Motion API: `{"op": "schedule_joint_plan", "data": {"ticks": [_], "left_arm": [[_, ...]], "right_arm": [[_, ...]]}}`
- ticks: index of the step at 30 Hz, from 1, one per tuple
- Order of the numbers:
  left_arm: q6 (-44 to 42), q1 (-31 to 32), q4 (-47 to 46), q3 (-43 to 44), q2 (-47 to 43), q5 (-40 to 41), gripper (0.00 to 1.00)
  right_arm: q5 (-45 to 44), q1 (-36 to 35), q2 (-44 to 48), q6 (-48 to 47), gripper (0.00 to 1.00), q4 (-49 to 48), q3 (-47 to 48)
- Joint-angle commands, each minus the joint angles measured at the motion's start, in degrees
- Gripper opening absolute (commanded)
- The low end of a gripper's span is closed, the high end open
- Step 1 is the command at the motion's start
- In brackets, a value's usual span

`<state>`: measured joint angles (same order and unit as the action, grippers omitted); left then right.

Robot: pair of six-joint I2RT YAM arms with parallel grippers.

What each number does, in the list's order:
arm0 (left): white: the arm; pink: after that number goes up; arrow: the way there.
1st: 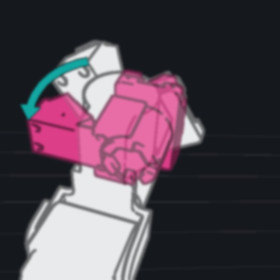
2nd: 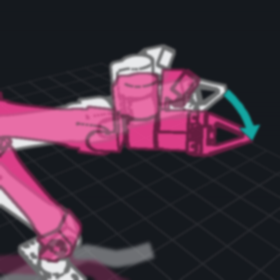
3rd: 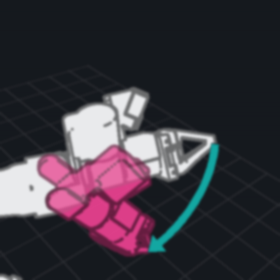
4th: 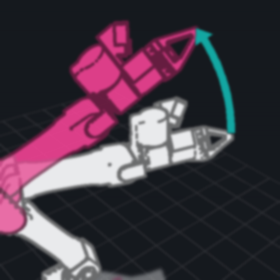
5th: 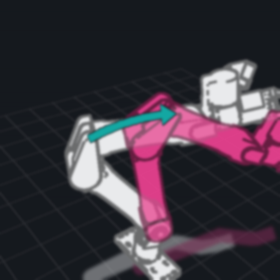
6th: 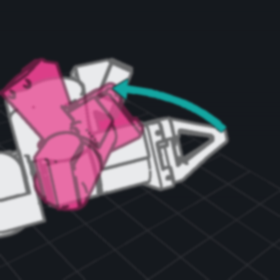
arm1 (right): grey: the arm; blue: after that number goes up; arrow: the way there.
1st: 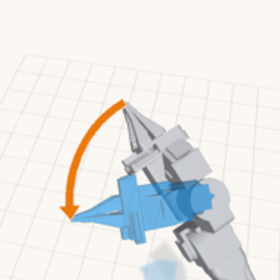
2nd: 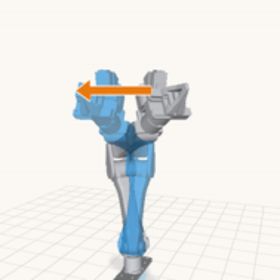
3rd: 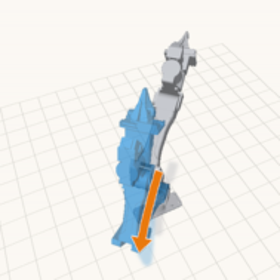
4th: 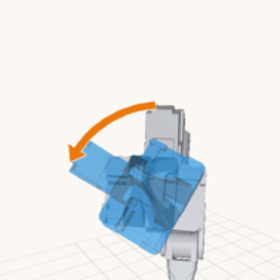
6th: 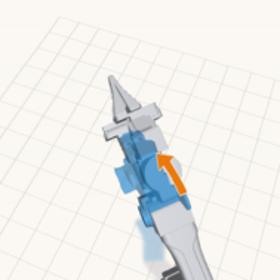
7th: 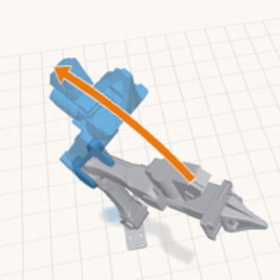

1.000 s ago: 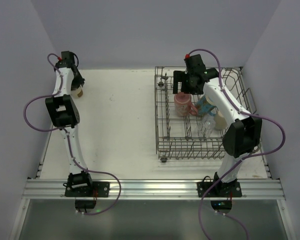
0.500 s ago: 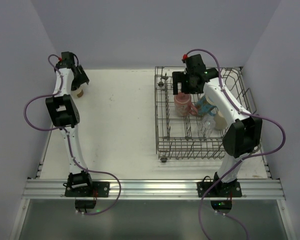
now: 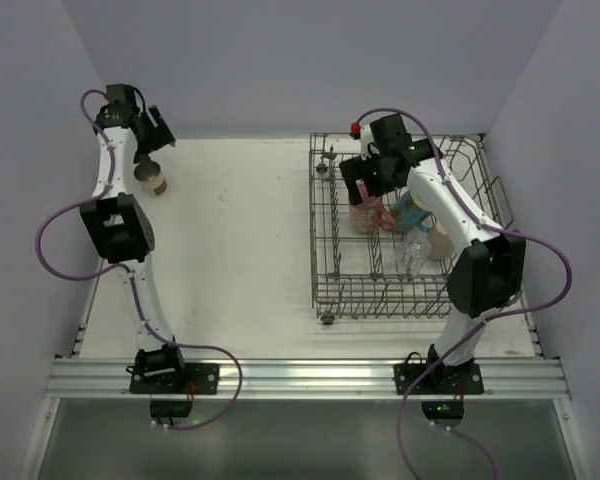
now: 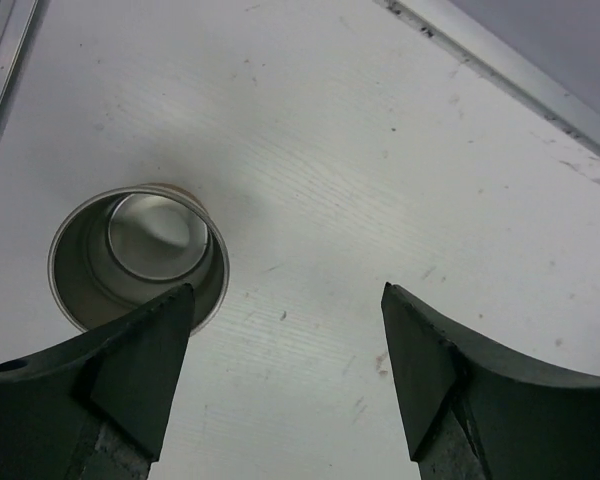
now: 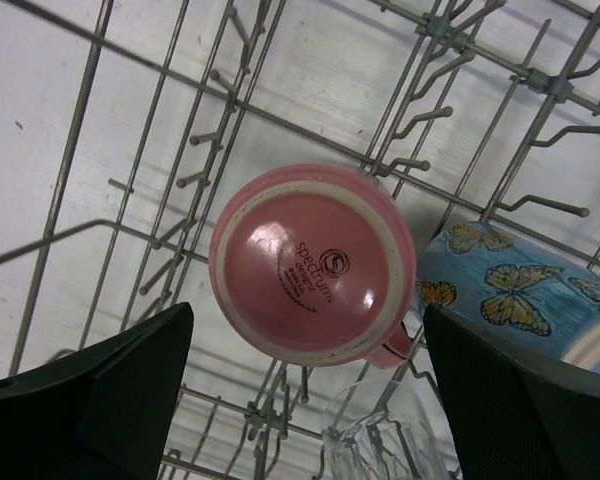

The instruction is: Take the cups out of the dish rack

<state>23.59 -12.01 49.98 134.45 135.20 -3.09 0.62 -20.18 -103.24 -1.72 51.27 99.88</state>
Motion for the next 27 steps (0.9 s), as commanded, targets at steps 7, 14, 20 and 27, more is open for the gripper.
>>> {"op": "schedule_joint_plan", "data": {"ticks": [7,14,20,27], "left_arm": [[1.7,-0.3,-2.2,-0.8,-11.9,-8.4,0.81],[2.4,0.0,-4.6,-4.4,-17.2,-13.0,0.83],[3.3,1.0,-6.5,-5.3,-18.8,-15.1,0.84],[4.3,3.1,-11.0,-10.7,-21.9,-17.2,0.84]], "right_arm": [[5.5,0.1,0.9,-10.6,0.99,1.4,0.6],[4.9,0.1,-1.4,-13.0,0.99,2.3,2.0],[3.2,0.1,-2.1,-15.0,0.99,1.9,2.1],[3.9,0.1,-2.9,-17.1,0.99,2.5,3.3]]}}
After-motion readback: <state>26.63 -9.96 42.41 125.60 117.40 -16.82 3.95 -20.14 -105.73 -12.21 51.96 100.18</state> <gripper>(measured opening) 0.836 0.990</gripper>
